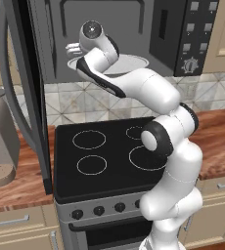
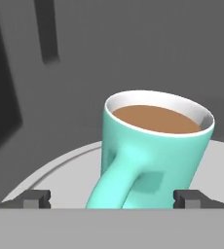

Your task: Pick the cup of tea, navigate to the dining table, and place it on the saucer.

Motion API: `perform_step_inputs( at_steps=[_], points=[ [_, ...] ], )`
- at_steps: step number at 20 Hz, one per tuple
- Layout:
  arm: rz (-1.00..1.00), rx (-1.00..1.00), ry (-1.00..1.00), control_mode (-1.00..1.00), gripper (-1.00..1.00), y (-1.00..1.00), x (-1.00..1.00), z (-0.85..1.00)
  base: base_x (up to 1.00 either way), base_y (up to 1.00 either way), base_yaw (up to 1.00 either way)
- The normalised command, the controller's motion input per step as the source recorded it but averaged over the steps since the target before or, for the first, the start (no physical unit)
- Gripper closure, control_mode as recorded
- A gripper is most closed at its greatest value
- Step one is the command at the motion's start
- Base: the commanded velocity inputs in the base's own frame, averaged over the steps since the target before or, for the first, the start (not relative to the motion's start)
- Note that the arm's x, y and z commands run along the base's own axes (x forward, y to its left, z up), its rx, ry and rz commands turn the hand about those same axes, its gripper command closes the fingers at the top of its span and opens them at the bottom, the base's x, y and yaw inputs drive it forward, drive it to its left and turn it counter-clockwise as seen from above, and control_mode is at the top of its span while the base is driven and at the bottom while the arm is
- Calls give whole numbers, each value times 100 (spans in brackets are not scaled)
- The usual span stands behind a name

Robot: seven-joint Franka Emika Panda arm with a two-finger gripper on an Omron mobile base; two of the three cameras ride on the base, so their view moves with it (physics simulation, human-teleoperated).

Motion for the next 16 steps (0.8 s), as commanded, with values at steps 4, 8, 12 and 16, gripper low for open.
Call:
perform_step_inputs(
  at_steps=[4, 8, 12, 16],
  points=[
    [0, 0, 0, -100, 100, 0, 0, 0, 0, 0, 0],
    [0, 0, 0, -100, 100, 0, 0, 0, 0, 0, 0],
    [0, 0, 0, -100, 100, 0, 0, 0, 0, 0, 0],
    [0, 0, 0, -100, 100, 0, 0, 0, 0, 0, 0]
  ],
)
